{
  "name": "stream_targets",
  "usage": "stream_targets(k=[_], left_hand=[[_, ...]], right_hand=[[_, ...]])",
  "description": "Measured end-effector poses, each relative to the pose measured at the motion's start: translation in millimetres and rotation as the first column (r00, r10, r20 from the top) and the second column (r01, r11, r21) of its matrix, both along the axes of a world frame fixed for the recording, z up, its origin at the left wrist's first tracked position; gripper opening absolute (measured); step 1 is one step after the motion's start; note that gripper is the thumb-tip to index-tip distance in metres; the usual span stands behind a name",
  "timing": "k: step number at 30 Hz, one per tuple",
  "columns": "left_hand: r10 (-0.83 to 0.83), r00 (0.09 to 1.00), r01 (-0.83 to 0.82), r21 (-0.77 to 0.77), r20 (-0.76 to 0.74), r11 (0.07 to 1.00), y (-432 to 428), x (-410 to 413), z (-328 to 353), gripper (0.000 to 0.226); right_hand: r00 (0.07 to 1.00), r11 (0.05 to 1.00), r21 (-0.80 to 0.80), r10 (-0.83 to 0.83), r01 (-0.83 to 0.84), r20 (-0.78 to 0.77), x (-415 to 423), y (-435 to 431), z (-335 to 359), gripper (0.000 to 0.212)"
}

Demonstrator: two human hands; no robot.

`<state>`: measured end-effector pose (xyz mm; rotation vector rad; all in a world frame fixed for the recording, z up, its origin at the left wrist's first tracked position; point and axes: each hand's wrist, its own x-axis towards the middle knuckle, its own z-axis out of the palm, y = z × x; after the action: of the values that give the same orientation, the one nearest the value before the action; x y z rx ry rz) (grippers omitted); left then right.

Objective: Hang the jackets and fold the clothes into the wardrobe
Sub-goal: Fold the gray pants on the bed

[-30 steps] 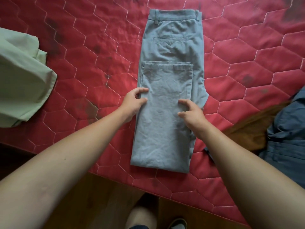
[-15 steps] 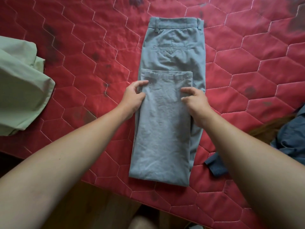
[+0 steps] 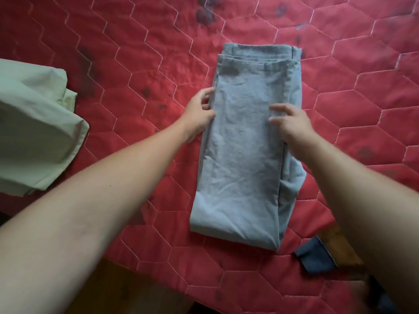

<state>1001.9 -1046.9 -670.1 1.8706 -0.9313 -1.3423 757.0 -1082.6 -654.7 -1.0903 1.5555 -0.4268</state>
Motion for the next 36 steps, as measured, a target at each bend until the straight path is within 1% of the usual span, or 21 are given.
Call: stream_targets(k=[2, 5, 7, 9, 12, 14, 15, 17, 20, 22, 25, 26, 28, 29, 31, 33, 34, 36], left_hand=[[0.035, 0.997, -0.034, -0.018, 0.063, 0.999, 5.3, 3.6, -8.6, 0.062], [0.052, 0.993, -0.047, -0.051, 0.109, 0.998, -2.7, 2.3, -9.8, 0.055], [0.048, 0.993, -0.036, -0.114, 0.106, 0.993, -12.5, -1.3, -0.9, 0.053], [0.079, 0.994, -0.064, -0.173, 0.082, 0.983, -24.5, -3.0, 9.1, 0.054], [0.11, 0.99, -0.095, -0.167, 0.086, 0.981, -34.0, -2.2, 13.4, 0.055], [0.072, 0.993, -0.061, -0.114, 0.09, 0.992, -24.2, -4.2, 6.8, 0.056], [0.05, 0.994, -0.041, -0.085, 0.1, 0.995, -15.3, -4.9, -0.2, 0.057], [0.02, 0.988, -0.015, -0.031, 0.155, 0.999, 6.6, -7.3, -10.6, 0.062], [-0.025, 0.968, 0.025, 0.005, 0.249, 1.0, 46.6, -17.1, -15.2, 0.065], [-0.039, 0.96, 0.034, 0.025, 0.278, 0.999, 74.2, -24.3, -13.9, 0.062], [-0.097, 0.954, 0.079, 0.075, 0.284, 0.994, 110.6, -28.0, -10.6, 0.05], [-0.124, 0.953, 0.1, 0.1, 0.275, 0.99, 122.2, -28.0, -9.3, 0.048], [-0.163, 0.959, 0.132, 0.145, 0.23, 0.981, 145.7, -27.4, -5.6, 0.043], [-0.172, 0.964, 0.14, 0.163, 0.201, 0.977, 158.1, -26.0, -4.8, 0.042], [-0.173, 0.974, 0.141, 0.203, 0.149, 0.969, 182.7, -22.5, -3.7, 0.041], [-0.141, 0.981, 0.109, 0.218, 0.136, 0.97, 205.6, -20.5, -5.2, 0.041], [-0.125, 0.981, 0.091, 0.222, 0.145, 0.971, 215.5, -21.2, -6.2, 0.042], [-0.101, 0.98, 0.062, 0.22, 0.169, 0.974, 233.0, -26.4, -7.5, 0.043]], right_hand=[[1.0, 1.0, 0.027, -0.013, 0.013, -0.012, -2.3, 11.8, -6.6, 0.037], [0.997, 0.997, 0.025, -0.072, 0.072, 0.005, -1.5, 9.7, -4.9, 0.038], [0.993, 0.992, -0.029, -0.121, 0.121, 0.011, 1.6, 0.7, -0.8, 0.04], [0.989, 0.986, -0.084, -0.145, 0.146, 0.019, 4.1, -10.7, 5.2, 0.044], [0.995, 0.991, -0.091, -0.093, 0.095, 0.032, -1.7, -21.8, 4.3, 0.049], [0.996, 0.997, -0.035, -0.063, 0.065, 0.056, -9.3, -19.6, 1.6, 0.049], [0.996, 0.998, 0.0, -0.061, 0.062, 0.068, -11.8, -15.4, 0.7, 0.046], [0.994, 0.997, 0.049, -0.064, 0.06, 0.091, -14.9, 1.4, -0.9, 0.037], [0.996, 0.994, 0.109, -0.005, -0.004, 0.087, -24.3, 42.9, -8.2, 0.027], [0.996, 0.983, 0.185, -0.017, 0.001, 0.088, -32.7, 69.7, -12.2, 0.023], [0.991, 0.946, 0.324, -0.066, 0.024, 0.12, -43.4, 100.0, -10.5, 0.019], [0.99, 0.935, 0.356, -0.059, 0.009, 0.129, -46.9, 108.3, -10.4, 0.022], [0.989, 0.928, 0.372, -0.038, -0.017, 0.141, -50.8, 124.4, -8.6, 0.035], [0.989, 0.933, 0.357, -0.017, -0.038, 0.15, -51.8, 134.1, -7.8, 0.045], [0.985, 0.956, 0.266, 0.081, -0.12, 0.153, -55.3, 157.3, -9.4, 0.07], [0.968, 0.951, 0.184, 0.24, -0.249, 0.067, -60.0, 182.2, -11.5, 0.091], [0.952, 0.937, 0.177, 0.304, -0.302, 0.014, -61.8, 195.3, -6.8, 0.096], [0.927, 0.923, 0.167, 0.365, -0.348, -0.087, -67.2, 220.0, -1.6, 0.097]])
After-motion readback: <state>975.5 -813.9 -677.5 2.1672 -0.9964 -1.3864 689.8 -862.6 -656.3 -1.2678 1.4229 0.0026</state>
